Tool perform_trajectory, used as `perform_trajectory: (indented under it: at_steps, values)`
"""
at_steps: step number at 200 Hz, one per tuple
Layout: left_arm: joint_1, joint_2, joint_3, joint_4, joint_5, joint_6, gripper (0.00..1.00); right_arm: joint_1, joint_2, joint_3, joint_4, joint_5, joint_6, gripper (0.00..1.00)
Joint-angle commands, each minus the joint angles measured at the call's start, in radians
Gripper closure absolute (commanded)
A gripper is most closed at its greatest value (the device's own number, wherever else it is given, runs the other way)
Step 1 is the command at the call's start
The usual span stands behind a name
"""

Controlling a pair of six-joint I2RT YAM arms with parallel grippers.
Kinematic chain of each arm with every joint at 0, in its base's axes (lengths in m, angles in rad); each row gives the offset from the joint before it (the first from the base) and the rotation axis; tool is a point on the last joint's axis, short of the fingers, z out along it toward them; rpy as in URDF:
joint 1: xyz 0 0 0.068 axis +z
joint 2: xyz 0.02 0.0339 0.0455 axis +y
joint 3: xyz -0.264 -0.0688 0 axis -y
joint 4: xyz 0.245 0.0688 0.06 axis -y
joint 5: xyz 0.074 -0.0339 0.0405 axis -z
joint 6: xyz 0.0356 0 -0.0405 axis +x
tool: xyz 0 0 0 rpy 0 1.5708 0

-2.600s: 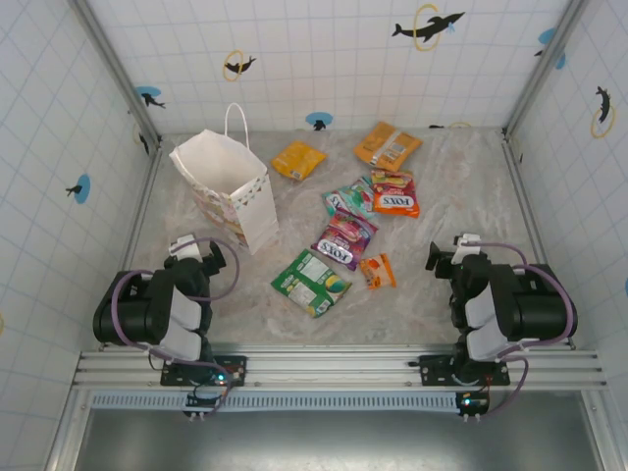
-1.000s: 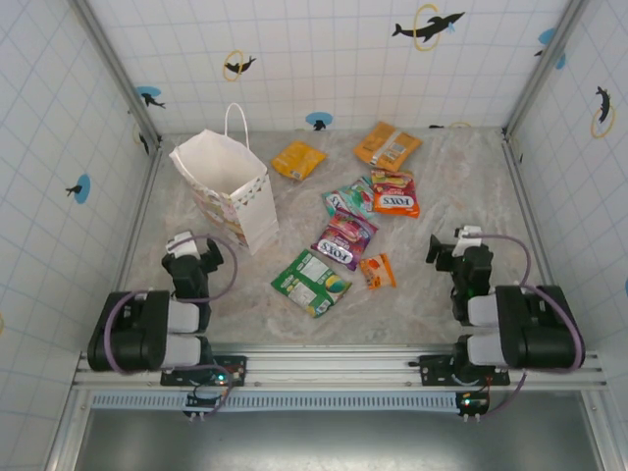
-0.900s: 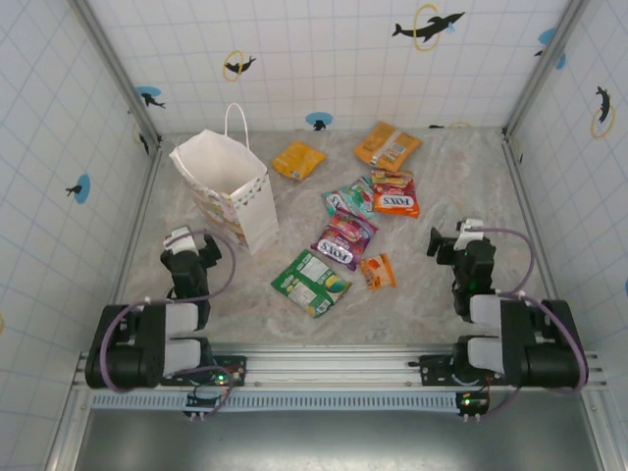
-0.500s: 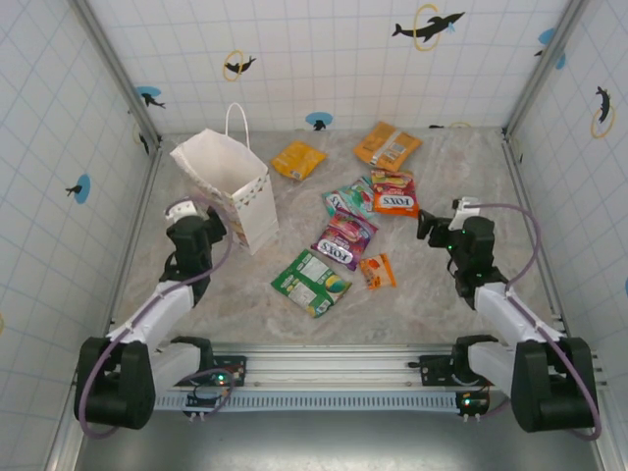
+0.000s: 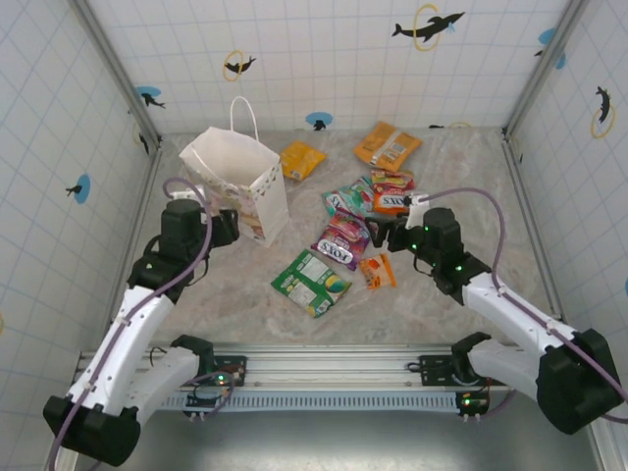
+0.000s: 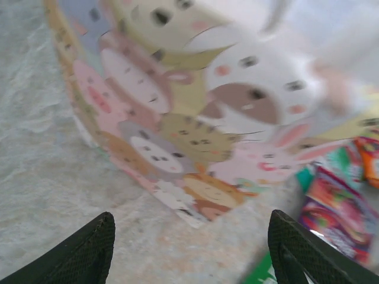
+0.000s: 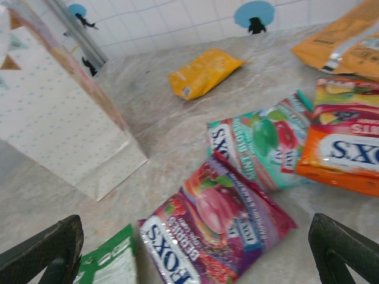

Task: Place the snacks into the paper bag

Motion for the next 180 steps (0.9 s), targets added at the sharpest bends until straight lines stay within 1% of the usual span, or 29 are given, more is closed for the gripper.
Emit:
perform_trajectory:
  at_steps: [1,27,51,63,73,87,95,98,111,134,143,156,180]
  values:
    - [-0.007,0.024,0.094,-0.101,0.180,0.021,0.33,0.048,0.039,0.062,-0.028,-0.017,0.029,0.00]
    - [-0.007,0.094,0.216,-0.135,0.267,0.077,0.34,0.100,0.091,0.109,-0.037,-0.018,0.032,0.00]
    - [-0.013,0.179,0.320,-0.172,0.354,0.098,0.35,0.130,0.137,0.152,-0.050,-0.025,0.034,0.00]
    - [-0.036,0.224,0.368,-0.199,0.374,0.108,0.34,0.142,0.155,0.169,-0.052,-0.030,0.035,0.00]
    - [-0.065,0.257,0.406,-0.216,0.362,0.114,0.34,0.150,0.167,0.181,-0.055,-0.032,0.038,0.00]
    - [-0.107,0.297,0.459,-0.220,0.317,0.104,0.34,0.155,0.181,0.194,-0.058,-0.031,0.042,0.00]
    - [-0.107,0.322,0.487,-0.209,0.297,0.081,0.33,0.156,0.188,0.200,-0.060,-0.029,0.047,0.00]
    - [-0.142,0.332,0.500,-0.205,0.290,0.071,0.34,0.157,0.190,0.201,-0.061,-0.028,0.049,0.00]
    - [-0.172,0.386,0.561,-0.200,0.262,0.031,0.34,0.158,0.196,0.207,-0.060,-0.022,0.063,0.00]
    - [-0.205,0.508,0.726,-0.261,0.094,-0.036,0.35,0.159,0.198,0.207,-0.059,0.002,0.090,0.00]
    - [-0.205,0.556,0.783,-0.288,0.029,-0.069,0.35,0.158,0.198,0.204,-0.060,0.008,0.102,0.00]
    - [-0.205,0.619,0.856,-0.314,-0.037,-0.092,0.35,0.159,0.198,0.202,-0.061,0.011,0.111,0.00]
    - [-0.202,0.729,0.975,-0.373,-0.198,-0.124,0.35,0.159,0.195,0.205,-0.073,0.011,0.116,0.00]
